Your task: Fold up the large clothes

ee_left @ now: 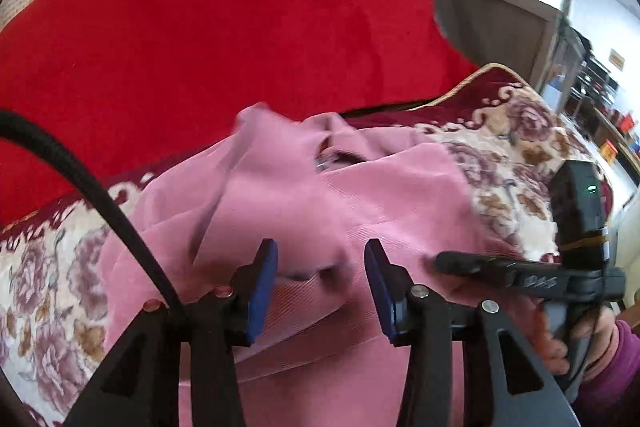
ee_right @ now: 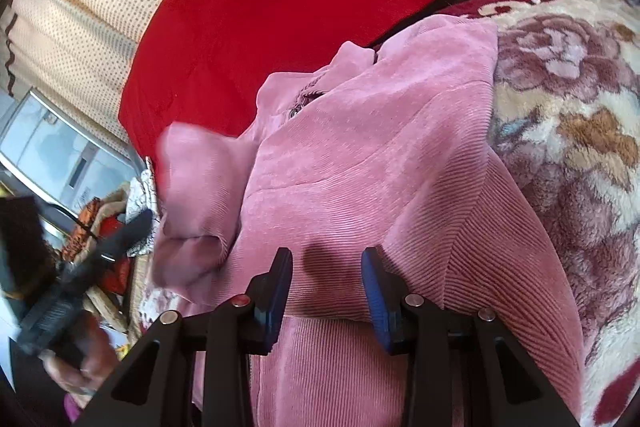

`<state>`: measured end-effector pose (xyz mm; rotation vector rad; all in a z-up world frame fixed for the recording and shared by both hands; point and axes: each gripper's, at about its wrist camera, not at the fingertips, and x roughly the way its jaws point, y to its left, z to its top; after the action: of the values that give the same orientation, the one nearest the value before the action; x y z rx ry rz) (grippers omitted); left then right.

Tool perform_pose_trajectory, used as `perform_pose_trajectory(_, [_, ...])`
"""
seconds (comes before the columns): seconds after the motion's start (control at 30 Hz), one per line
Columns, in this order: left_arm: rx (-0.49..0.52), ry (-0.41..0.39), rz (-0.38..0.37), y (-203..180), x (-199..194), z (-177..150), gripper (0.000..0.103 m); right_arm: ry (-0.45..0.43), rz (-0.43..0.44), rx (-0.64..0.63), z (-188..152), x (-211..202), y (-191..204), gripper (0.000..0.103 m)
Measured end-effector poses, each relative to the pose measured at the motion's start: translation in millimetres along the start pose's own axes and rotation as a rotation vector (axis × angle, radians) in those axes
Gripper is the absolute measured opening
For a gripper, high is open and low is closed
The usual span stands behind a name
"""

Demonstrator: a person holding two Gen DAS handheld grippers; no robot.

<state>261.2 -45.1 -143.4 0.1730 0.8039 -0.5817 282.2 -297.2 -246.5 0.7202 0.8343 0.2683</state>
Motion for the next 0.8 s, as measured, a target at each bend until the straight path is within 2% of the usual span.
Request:
perform_pose_trajectory(0.07, [-0.075,-0.047,-0.04,24,-15,-3,0.056,0.006,0.016,0.018,1,0,-3,0.04])
perform_pose_trajectory(0.1, [-0.112,-0.074,-0.06,37,-21,-4,0.064,0.009,0.019,0.024,2,0,-4,0.04])
perform_pose_trajectory(0.13, [-0.147,-0.1,-0.079,47,-26,-5,0.067,0.011,0.02,0.028,2,2,-4,0.04])
perform_pose_trajectory(0.2, [-0.226,-0.148,-0.11,68,-34,-6,0.067,0.012,0.02,0.035,2,3,-5,0.04])
perform_pose_trajectory(0.27, [-0.328,-0.171,-0.092,94,-38,-12,0.067,0.011,0.016,0.029,2,3,-4,0.04])
perform_pose_trajectory(0.33, [-0.411,-0.163,-0.105,110,-30,-17,0.067,0.008,0.009,0.02,1,4,-2,0.04])
perform_pose_trajectory(0.4, [-0.451,-0.142,-0.14,115,-21,-18,0.066,0.005,0.005,0.015,0,5,-2,0.04])
perform_pose_trajectory(0.5, [-0.428,-0.15,-0.184,103,-13,-15,0.066,0.003,0.006,0.017,0,6,-2,0.04])
perform_pose_trajectory(0.67, [-0.3,-0.154,-0.174,59,2,-2,0.065,0.004,0.021,0.024,0,5,-5,0.04])
perform_pose_trajectory(0.7, [-0.288,-0.15,-0.17,53,7,2,0.054,0.006,0.026,0.027,0,5,-7,0.04])
perform_pose_trajectory(0.73, [-0.269,-0.14,-0.17,47,12,4,0.036,0.007,0.029,0.029,0,4,-8,0.04])
perform_pose_trajectory(0.8, [-0.249,-0.111,-0.207,40,18,7,0.014,0.01,0.036,0.034,0,3,-9,0.04])
